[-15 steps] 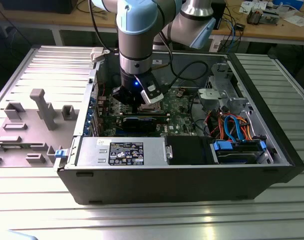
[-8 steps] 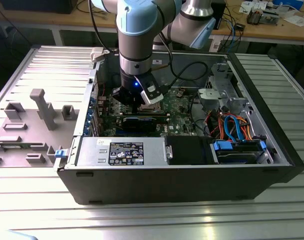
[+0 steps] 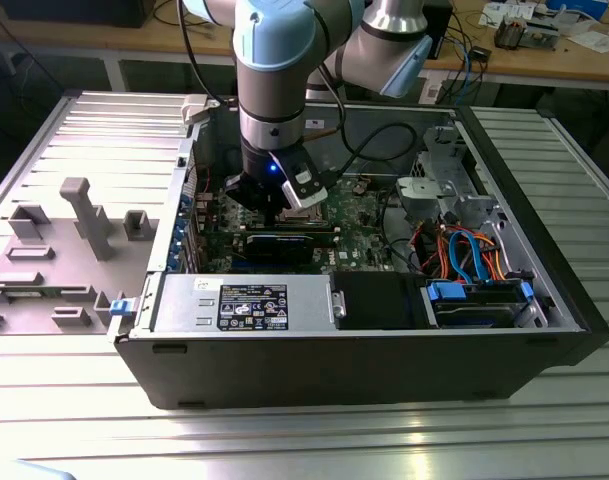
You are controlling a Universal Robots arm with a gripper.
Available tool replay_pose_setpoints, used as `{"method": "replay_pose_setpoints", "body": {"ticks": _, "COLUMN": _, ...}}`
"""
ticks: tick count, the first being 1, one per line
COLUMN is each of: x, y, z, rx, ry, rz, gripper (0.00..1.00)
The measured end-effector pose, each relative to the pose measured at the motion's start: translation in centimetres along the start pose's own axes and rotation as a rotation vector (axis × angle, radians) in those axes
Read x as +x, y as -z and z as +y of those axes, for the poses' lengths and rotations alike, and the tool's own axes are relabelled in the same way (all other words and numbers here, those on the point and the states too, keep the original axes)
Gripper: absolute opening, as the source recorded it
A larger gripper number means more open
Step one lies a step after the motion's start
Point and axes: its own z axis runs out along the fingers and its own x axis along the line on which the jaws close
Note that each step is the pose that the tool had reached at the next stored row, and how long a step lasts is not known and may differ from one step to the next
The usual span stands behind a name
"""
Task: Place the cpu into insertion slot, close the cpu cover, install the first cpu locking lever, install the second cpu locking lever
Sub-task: 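Install the second cpu locking lever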
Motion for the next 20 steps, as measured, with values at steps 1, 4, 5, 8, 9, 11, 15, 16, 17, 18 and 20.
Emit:
{"method": "replay_pose_setpoints", "body": {"ticks": 1, "x": 0.00, "y": 0.00, "z": 0.00, "rx": 0.0000, "ry": 0.000, "rz": 0.0000, "gripper": 0.11}}
{"method": "replay_pose_setpoints", "body": {"ticks": 4, "x": 0.01, "y": 0.00, "z": 0.00, "rx": -0.0065, "ry": 0.000, "rz": -0.0005, "gripper": 0.11}}
{"method": "replay_pose_setpoints", "body": {"ticks": 5, "x": 0.00, "y": -0.01, "z": 0.00, "rx": -0.0082, "ry": 0.000, "rz": -0.0007, "gripper": 0.11}}
{"method": "replay_pose_setpoints", "body": {"ticks": 8, "x": 0.00, "y": -0.08, "z": -0.01, "rx": -0.0133, "ry": 0.000, "rz": -0.0012, "gripper": 0.11}}
{"method": "replay_pose_setpoints", "body": {"ticks": 9, "x": 0.00, "y": -0.12, "z": -0.01, "rx": -0.0150, "ry": 0.000, "rz": -0.0013, "gripper": 0.11}}
{"method": "replay_pose_setpoints", "body": {"ticks": 11, "x": 0.00, "y": -0.30, "z": -0.03, "rx": -0.0260, "ry": 0.000, "rz": -0.0027, "gripper": 0.11}}
{"method": "replay_pose_setpoints", "body": {"ticks": 15, "x": 0.00, "y": -0.31, "z": -0.03, "rx": -0.0396, "ry": 0.000, "rz": -0.0038, "gripper": 0.11}}
{"method": "replay_pose_setpoints", "body": {"ticks": 16, "x": 0.00, "y": -0.03, "z": -0.01, "rx": -0.0393, "ry": 0.000, "rz": -0.0035, "gripper": 0.11}}
{"method": "replay_pose_setpoints", "body": {"ticks": 17, "x": 0.00, "y": 0.24, "z": 0.02, "rx": -0.0392, "ry": 0.000, "rz": -0.0035, "gripper": 0.11}}
{"method": "replay_pose_setpoints", "body": {"ticks": 18, "x": 0.00, "y": 0.69, "z": 0.08, "rx": -0.0391, "ry": 0.000, "rz": -0.0034, "gripper": 0.11}}
{"method": "replay_pose_setpoints", "body": {"ticks": 20, "x": 0.00, "y": 1.64, "z": 0.18, "rx": -0.0392, "ry": 0.000, "rz": -0.0035, "gripper": 0.11}}
